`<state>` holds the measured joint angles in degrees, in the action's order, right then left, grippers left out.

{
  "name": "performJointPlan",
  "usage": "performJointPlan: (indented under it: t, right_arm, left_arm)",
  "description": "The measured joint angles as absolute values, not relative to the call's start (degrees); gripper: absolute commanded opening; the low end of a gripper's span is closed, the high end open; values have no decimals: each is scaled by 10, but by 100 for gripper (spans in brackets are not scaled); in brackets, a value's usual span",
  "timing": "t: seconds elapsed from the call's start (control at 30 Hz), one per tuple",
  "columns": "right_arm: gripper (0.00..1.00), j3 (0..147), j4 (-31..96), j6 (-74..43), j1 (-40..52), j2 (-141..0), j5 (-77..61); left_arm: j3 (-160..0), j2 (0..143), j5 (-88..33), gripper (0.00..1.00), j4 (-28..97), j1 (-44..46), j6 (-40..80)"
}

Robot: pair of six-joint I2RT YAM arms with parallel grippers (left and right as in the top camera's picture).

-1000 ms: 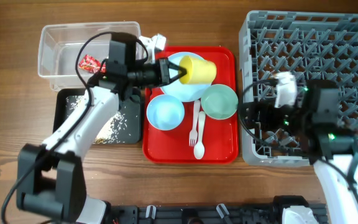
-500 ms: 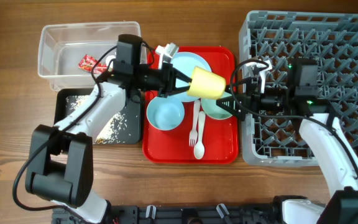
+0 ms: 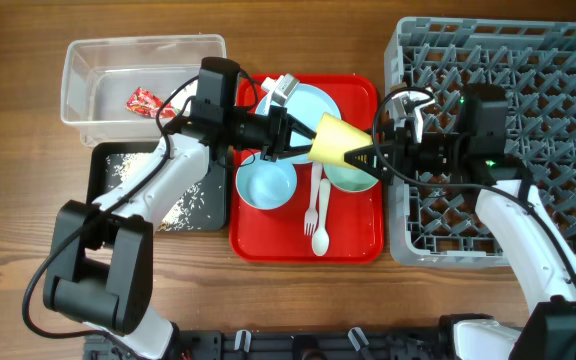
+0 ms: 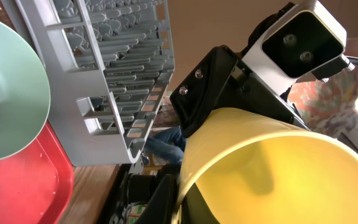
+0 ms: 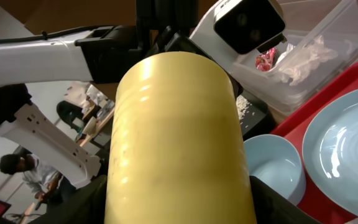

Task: Sort waste into correct bins and load items into the dishwasher rack
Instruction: 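Hand the yellow cup from the left gripper to the right gripper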

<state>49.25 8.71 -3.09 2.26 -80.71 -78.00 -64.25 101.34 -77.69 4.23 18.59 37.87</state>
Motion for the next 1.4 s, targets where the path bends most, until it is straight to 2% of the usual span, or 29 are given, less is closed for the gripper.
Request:
performJointPlan:
  t: [0.33,0.53,0.8,0.83,0.97,1.07,1.1,1.17,1.23,1.33,1.4]
  right_arm:
    - [60,493,87,-32,23,-807,-780]
    - [66,493,87,-32,23,-807,-780]
    - [66,493,92,-32,22,-807,-780]
    - [65,493,93,-32,22,-807,-780]
    - [44,493,97,-36,21,-807,-780]
    - [41,493,98,-36,21,-807,-781]
    - [40,493,98,-36,21,-807,-781]
    - [38,493,98,-36,21,-807,-781]
    - [32,493,102,-37,21,-807,-781]
    - [26,493,103,-39,22,-807,-775]
    - [17,493,103,-46,22,-807,-758]
  left_arm:
    - [-642,1013,-777,4,42,186,379]
    - [-642,1013,-777,4,42,186,379]
    - [-642,1013,-777,4,38,186,379]
    - [-642,1013,-777,4,37,186,379]
    - [-642,1013,-777,4,33,186,380]
    - [-642,1013,-776,4,34,186,381]
    - [-642,1013,-776,6,33,186,381]
    - [-642,1013,-776,27,33,186,381]
    - [-642,1013,-774,38,29,186,382]
    - [-642,1013,-761,48,30,186,382]
    - [-643,1013,-743,52,43,186,374]
